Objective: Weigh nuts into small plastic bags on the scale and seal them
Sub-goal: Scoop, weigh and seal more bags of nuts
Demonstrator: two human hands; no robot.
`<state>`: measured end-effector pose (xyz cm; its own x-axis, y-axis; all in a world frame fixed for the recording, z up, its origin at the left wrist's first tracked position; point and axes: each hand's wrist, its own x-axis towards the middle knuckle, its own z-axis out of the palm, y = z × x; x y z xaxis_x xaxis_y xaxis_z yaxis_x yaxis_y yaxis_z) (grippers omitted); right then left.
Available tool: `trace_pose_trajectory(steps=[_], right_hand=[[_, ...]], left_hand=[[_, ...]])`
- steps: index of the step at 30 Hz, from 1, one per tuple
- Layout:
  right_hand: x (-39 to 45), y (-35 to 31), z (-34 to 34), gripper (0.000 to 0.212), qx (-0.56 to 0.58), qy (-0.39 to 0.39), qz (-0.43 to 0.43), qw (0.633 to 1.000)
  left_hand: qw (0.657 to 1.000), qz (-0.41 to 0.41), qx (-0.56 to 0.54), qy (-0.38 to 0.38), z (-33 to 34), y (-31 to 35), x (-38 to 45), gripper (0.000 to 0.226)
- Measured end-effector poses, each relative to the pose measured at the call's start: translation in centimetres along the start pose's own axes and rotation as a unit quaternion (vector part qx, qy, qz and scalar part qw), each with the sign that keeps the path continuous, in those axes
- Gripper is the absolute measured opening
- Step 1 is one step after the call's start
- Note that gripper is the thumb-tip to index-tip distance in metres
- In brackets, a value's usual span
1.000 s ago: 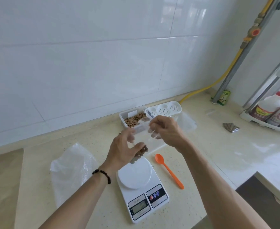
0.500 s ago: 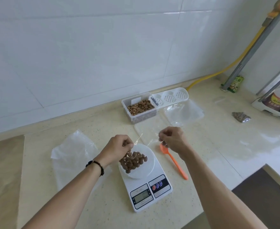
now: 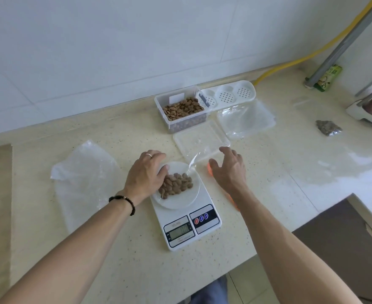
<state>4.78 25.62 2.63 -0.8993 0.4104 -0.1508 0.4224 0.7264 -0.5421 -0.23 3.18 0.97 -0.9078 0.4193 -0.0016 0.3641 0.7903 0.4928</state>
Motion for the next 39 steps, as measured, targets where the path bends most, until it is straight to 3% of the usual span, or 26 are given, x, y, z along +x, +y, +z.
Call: trace_pose_trajectory(steps=[3,8,17,33,39], right_hand=[[-1.2,-0.5,0.5,0.050,-0.069,0.006,-0.081,0.994],[-3.0,-1.6,1.4,0.054,-0.109,-0.010,-0.161,0.981],[-4.7,-1.6,2.7,0.065,-0.188,-0.038,-0.196,0.962],[-3.9,-0.7,2.1,0.064,-0.167,-0.040,-0.179,0.969],[-2.8,0.9,-0.1,0.056,-0.088,-0.007,-0.085,0.992]], left_hand=[[0.998,0.030,0.048,0.007,0.0,-1.3,-1.9,0.057],[0.992,0.018,0.114,-0.041,1.2,-2.8,-5.2,0.072],[0.988,0.013,0.148,-0.035,1.9,-3.3,-9.0,0.078],[0.989,0.018,0.145,-0.031,2.5,-2.5,-7.7,0.078],[0.989,0.050,0.137,-0.023,2.0,-0.3,-4.0,0.078]])
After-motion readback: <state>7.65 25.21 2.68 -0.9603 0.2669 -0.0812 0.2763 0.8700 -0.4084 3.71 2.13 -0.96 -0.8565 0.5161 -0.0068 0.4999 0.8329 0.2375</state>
